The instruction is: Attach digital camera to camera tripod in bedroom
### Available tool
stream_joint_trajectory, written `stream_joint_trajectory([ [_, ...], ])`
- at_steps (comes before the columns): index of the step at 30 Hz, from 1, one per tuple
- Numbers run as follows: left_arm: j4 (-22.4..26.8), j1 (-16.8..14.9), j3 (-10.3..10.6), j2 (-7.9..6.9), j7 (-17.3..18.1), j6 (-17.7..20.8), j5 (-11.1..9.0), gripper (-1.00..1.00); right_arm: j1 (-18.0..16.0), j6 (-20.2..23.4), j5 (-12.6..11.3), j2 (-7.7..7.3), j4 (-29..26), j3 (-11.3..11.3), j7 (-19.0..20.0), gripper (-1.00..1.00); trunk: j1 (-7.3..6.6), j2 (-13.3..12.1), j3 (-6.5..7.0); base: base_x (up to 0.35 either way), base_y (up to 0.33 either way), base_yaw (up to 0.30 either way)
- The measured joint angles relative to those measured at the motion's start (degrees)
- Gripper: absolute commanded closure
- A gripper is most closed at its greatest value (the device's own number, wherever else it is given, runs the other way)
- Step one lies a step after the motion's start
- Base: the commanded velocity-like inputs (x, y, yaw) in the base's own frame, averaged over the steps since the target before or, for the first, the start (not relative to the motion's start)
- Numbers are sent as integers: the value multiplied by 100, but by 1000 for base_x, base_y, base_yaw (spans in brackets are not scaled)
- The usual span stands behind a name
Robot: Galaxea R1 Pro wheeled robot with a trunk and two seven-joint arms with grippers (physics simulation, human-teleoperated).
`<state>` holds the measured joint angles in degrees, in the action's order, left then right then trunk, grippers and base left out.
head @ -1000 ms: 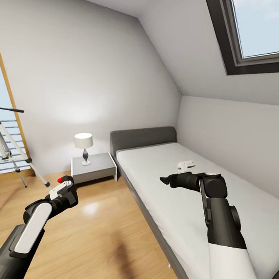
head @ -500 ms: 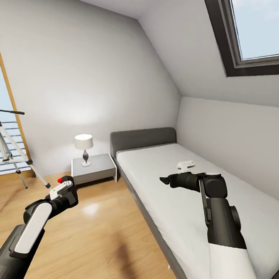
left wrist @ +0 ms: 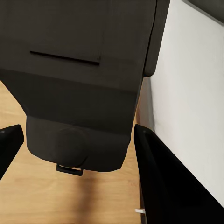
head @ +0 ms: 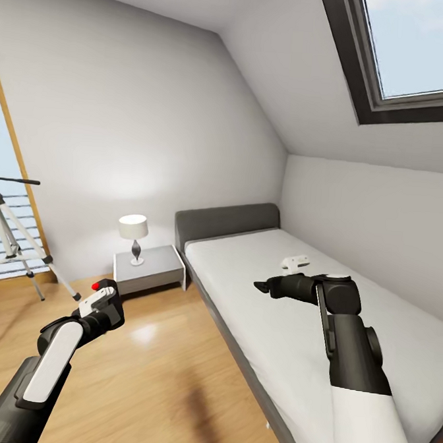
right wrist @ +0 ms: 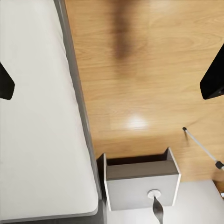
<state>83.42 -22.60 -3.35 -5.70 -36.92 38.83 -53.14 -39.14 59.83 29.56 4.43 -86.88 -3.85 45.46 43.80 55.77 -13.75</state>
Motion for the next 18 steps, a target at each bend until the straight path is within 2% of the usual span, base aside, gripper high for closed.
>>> stream_joint_trajectory([
  [13,0,4,24,0,1,0,-1,100,0,0,20,-1,3,4,-6,-100,-286,-522,234,0,0,0],
  [18,1,2,27,0,1,-1,-2,100,0,-1,21,0,10,7,-8,-100,-396,-723,324,0,0,115],
])
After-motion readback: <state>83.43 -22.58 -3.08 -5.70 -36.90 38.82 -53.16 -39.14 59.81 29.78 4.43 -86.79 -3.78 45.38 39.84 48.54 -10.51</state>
